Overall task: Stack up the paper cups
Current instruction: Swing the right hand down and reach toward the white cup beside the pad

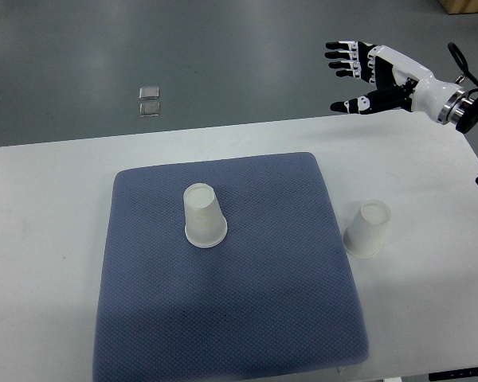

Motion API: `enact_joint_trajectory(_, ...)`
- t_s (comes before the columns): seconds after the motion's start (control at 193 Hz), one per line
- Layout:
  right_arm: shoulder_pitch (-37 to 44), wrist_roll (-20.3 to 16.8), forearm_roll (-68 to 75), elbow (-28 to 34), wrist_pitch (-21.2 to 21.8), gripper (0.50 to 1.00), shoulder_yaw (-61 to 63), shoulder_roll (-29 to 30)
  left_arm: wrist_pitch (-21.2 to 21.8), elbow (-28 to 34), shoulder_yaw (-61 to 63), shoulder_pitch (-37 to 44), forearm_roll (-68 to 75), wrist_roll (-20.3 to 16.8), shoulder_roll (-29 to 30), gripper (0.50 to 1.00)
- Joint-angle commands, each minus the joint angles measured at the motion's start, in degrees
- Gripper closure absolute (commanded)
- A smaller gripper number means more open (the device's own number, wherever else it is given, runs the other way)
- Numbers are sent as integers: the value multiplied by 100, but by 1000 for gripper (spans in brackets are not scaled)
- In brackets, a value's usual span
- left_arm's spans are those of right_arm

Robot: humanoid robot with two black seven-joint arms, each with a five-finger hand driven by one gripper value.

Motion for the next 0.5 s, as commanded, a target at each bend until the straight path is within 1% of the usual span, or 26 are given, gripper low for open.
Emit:
enact_joint_trajectory(0.0,217,-1,-640,509,192,583,-407,-474,0,0,0,0,0,0,0,500)
enact_joint_trajectory(0.124,621,-1,-1676,1010,421,585,-1021,-896,0,0,0,0,0,0,0,500)
enact_joint_trajectory(0.28,1342,7,-2441,1186,509,585,-2305,-1116,0,0,0,0,0,0,0,500)
enact_joint_trajectory(0.352,1535,16,-2854,1177,412,585,-2665,-1098,0,0,0,0,0,0,0,500)
enact_joint_trajectory(0.492,1544,16,-3487,1115,69,585,-2780,-949,0,0,0,0,0,0,0,500)
